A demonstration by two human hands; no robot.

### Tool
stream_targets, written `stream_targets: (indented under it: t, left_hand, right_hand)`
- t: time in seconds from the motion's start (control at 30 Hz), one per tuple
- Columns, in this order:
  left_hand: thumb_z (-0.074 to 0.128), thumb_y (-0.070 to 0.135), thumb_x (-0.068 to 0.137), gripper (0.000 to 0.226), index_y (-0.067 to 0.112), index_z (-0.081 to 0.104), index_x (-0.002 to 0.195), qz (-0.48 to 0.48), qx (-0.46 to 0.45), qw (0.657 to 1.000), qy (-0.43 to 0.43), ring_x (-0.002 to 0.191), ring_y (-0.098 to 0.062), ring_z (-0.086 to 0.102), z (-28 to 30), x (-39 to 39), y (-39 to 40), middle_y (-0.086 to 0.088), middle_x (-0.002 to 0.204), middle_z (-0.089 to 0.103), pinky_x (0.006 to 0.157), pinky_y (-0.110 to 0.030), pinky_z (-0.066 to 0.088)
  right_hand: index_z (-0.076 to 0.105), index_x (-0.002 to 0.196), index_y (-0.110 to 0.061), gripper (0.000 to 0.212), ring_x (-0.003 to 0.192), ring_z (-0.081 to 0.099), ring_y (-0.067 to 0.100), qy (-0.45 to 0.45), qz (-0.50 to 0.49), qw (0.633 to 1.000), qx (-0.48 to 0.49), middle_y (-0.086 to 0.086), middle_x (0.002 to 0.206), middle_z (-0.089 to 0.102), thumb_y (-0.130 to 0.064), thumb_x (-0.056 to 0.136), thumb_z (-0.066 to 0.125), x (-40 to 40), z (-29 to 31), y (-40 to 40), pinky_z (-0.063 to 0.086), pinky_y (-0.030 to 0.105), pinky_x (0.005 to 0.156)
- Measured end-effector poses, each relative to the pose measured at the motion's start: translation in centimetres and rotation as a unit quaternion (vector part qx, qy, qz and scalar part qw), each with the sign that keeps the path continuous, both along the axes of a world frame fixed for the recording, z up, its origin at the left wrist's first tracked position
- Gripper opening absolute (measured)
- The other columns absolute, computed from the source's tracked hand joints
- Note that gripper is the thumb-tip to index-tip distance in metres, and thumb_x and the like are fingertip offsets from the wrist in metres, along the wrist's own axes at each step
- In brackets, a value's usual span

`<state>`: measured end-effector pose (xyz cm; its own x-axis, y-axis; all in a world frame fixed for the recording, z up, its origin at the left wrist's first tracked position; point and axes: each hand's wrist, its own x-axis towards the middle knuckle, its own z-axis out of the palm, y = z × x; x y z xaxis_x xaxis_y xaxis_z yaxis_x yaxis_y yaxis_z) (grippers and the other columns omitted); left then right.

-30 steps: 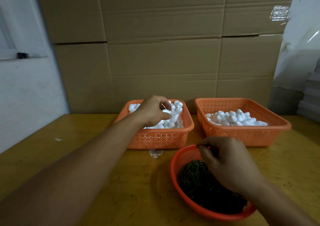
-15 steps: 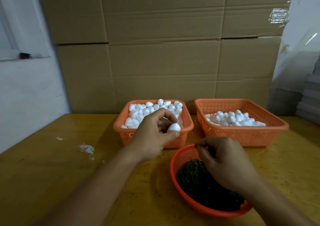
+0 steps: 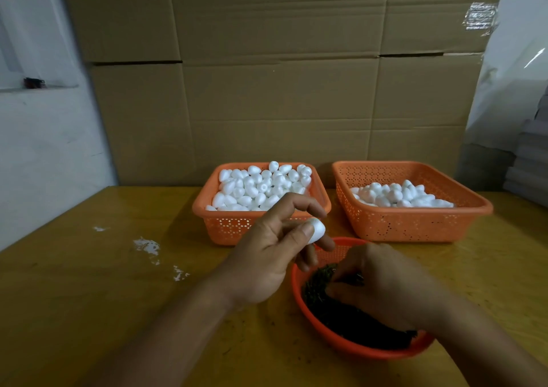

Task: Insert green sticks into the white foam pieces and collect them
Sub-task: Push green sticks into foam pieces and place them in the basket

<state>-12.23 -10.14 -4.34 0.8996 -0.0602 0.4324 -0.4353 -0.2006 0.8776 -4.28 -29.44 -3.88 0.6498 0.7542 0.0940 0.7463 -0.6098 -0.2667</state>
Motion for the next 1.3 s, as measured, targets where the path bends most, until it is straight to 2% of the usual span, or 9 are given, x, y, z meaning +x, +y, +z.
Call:
stream_targets:
  t: [0.13, 0.23, 0.33, 0.43, 0.6, 0.77, 1.0, 1.1, 1.3]
  left_hand:
    - [0.048, 0.027, 0.103, 0.019, 0.020, 0.063, 0.111, -0.023, -0.024, 0.999, 0.021, 0.071, -0.021, 0.057, 0.1, -0.3, -0.5, -0.011, 0.089, 0.071, 0.066, -0.030, 0.049]
    - [0.061, 0.025, 0.098, 0.023, 0.018, 0.063, 0.119, -0.063, -0.039, 0.996, 0.043, 0.073, -0.019, 0.057, 0.1, -0.6, -0.6, -0.014, 0.093, 0.072, 0.070, -0.031, 0.049]
    - [0.061, 0.015, 0.096, 0.029, 0.016, 0.060, 0.125, -0.073, -0.056, 0.994, 0.056, 0.074, -0.021, 0.057, -0.1, -0.6, -0.8, -0.015, 0.092, 0.072, 0.069, -0.029, 0.049]
    - [0.058, 0.026, 0.096, 0.023, 0.017, 0.065, 0.117, -0.049, -0.099, 0.991, 0.075, 0.071, -0.031, 0.053, -0.2, -0.3, -1.2, -0.012, 0.078, 0.070, 0.059, -0.025, 0.046]
    - [0.066, 0.035, 0.093, 0.032, 0.005, 0.070, 0.103, -0.015, -0.194, 0.974, 0.118, 0.058, -0.013, 0.050, -0.4, 0.0, -1.5, -0.006, 0.066, 0.059, 0.051, -0.021, 0.036]
    - [0.061, 0.035, 0.090, 0.046, -0.004, 0.063, 0.116, -0.018, -0.270, 0.948, 0.167, 0.054, -0.012, 0.049, -0.2, 0.1, -1.5, -0.007, 0.068, 0.059, 0.052, -0.023, 0.038]
    - [0.062, 0.035, 0.090, 0.045, -0.003, 0.066, 0.114, -0.021, -0.290, 0.938, 0.190, 0.054, -0.013, 0.050, -0.2, 0.1, -1.3, -0.009, 0.069, 0.060, 0.052, -0.025, 0.040]
    - [0.061, 0.033, 0.090, 0.044, -0.003, 0.064, 0.114, -0.024, -0.289, 0.937, 0.196, 0.053, -0.013, 0.051, -0.2, 0.0, -1.2, -0.010, 0.069, 0.061, 0.051, -0.024, 0.041]
    - [0.059, 0.033, 0.090, 0.042, 0.000, 0.063, 0.115, -0.019, -0.298, 0.932, 0.206, 0.051, -0.013, 0.049, 0.0, 0.0, -1.3, -0.010, 0.065, 0.060, 0.050, -0.024, 0.040]
  right_hand:
    - [0.061, 0.117, -0.049, 0.039, 0.087, 0.060, 0.000, -0.003, 0.028, 0.998, -0.063, -0.022, 0.095, 0.066, -0.067, 0.083, 0.060, -0.6, 0.1, 0.1, 0.054, 0.028, 0.076]
    - [0.057, 0.123, -0.044, 0.041, 0.082, 0.056, 0.002, -0.025, 0.033, 0.995, -0.094, -0.019, 0.086, 0.059, -0.062, 0.086, 0.059, -0.9, -0.3, 0.5, 0.050, 0.026, 0.071]
    - [0.060, 0.115, -0.033, 0.032, 0.088, 0.062, 0.012, -0.042, 0.018, 0.994, -0.100, -0.010, 0.096, 0.063, -0.054, 0.091, 0.058, -1.1, -0.8, 0.8, 0.056, 0.035, 0.078]
    - [0.061, 0.095, -0.031, 0.017, 0.083, 0.063, 0.012, -0.026, -0.012, 0.996, -0.086, -0.008, 0.089, 0.063, -0.047, 0.091, 0.062, -1.0, -0.9, 1.1, 0.056, 0.033, 0.076]
    - [0.071, 0.097, -0.032, 0.019, 0.083, 0.064, 0.008, 0.007, -0.032, 0.998, -0.051, -0.012, 0.090, 0.068, -0.047, 0.084, 0.072, -0.6, -0.7, 1.1, 0.058, 0.035, 0.077]
    - [0.072, 0.084, -0.027, 0.015, 0.071, 0.064, 0.006, 0.033, -0.045, 0.998, -0.020, -0.009, 0.080, 0.069, -0.040, 0.080, 0.077, -0.2, -0.5, 1.0, 0.058, 0.031, 0.068]
    - [0.070, 0.070, -0.019, 0.022, 0.059, 0.064, 0.010, 0.037, -0.047, 0.998, 0.022, -0.002, 0.066, 0.068, -0.037, 0.083, 0.074, 0.4, -0.6, 0.5, 0.050, 0.026, 0.052]
    - [0.061, 0.061, -0.013, 0.033, 0.046, 0.051, 0.011, 0.039, -0.044, 0.996, 0.068, 0.003, 0.056, 0.058, -0.035, 0.084, 0.067, 0.4, -0.4, 0.5, 0.042, 0.028, 0.048]
    - [0.065, 0.067, -0.009, 0.034, 0.041, 0.044, 0.004, 0.075, -0.030, 0.992, 0.101, 0.000, 0.055, 0.055, -0.033, 0.091, 0.067, 0.3, 0.3, 0.2, 0.034, 0.019, 0.042]
